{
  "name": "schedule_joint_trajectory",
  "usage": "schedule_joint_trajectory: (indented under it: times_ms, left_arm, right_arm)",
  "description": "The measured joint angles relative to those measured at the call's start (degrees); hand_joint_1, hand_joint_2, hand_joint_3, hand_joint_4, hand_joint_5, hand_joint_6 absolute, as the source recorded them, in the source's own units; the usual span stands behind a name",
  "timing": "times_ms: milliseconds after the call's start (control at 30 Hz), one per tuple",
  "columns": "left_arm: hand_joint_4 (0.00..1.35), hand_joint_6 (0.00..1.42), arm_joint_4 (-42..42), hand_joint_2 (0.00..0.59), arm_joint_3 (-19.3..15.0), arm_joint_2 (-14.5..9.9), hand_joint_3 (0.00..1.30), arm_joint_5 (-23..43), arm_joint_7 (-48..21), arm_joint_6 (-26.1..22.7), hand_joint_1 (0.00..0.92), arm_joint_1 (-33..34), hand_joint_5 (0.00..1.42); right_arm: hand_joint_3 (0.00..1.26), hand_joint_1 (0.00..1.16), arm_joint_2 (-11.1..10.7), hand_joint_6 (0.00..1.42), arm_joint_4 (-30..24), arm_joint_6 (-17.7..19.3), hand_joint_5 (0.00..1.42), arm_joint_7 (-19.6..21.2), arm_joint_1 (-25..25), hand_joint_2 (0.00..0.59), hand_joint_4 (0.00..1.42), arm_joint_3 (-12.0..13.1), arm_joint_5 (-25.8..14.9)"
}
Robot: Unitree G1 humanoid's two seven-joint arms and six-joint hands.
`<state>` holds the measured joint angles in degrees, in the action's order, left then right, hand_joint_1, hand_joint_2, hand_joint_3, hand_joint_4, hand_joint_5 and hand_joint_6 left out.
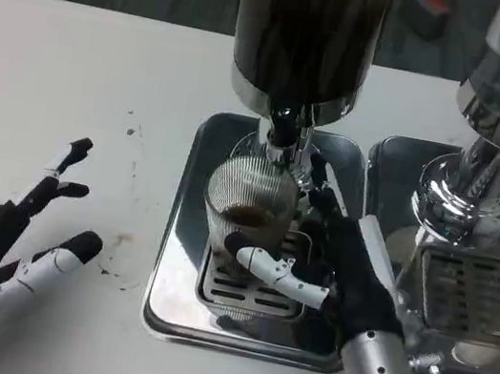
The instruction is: Grasp the cup under the faucet to collect the drink, then remove the cup.
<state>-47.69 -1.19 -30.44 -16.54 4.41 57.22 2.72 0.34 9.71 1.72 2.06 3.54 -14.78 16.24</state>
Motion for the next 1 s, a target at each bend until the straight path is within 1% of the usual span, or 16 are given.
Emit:
schedule_joint_trajectory:
  times_ms: [367,567,700,767,867,1000]
  left_arm:
    - [0.06,0.07,0.14,0.132,-0.15,0.0,0.06,0.2,0.01,-0.19,0.0,-0.15,0.21]
    - [0.07,0.08,0.52,0.133,-0.34,0.01,0.07,0.23,0.0,-0.28,0.0,-0.32,0.22]
    - [0.07,0.09,0.69,0.133,-0.49,0.02,0.07,0.24,0.01,-0.3,0.0,-0.46,0.22]
    - [0.07,0.09,0.75,0.133,-0.5,0.03,0.07,0.23,0.01,-0.31,0.0,-0.48,0.22]
    - [0.07,0.09,0.88,0.133,-0.5,0.03,0.07,0.24,0.01,-0.32,0.0,-0.6,0.22]
    - [0.07,0.09,1.01,0.133,-0.51,0.04,0.07,0.24,0.0,-0.32,0.0,-0.76,0.22]
  right_arm:
    - [0.0,0.79,-0.3,0.11,0.0,-1.53,0.0,-1.33,1.21,0.149,0.0,-0.97,0.23]
    - [0.0,0.8,-0.22,0.15,0.26,-1.59,0.02,-1.21,1.54,0.158,0.0,-1.1,0.2]
    - [0.0,0.82,0.04,0.18,0.61,-1.49,0.06,-0.8,1.68,0.154,0.05,-1.11,0.08]
    - [0.03,0.83,0.05,0.19,0.68,-1.39,0.08,-0.73,1.7,0.154,0.06,-1.1,0.05]
    - [0.12,0.84,0.06,0.21,0.84,-1.1,0.1,-0.21,1.72,0.164,0.09,-1.09,-0.01]
    - [0.17,0.87,0.14,0.24,0.91,-1.03,0.14,0.15,1.7,0.17,0.15,-1.14,-0.03]
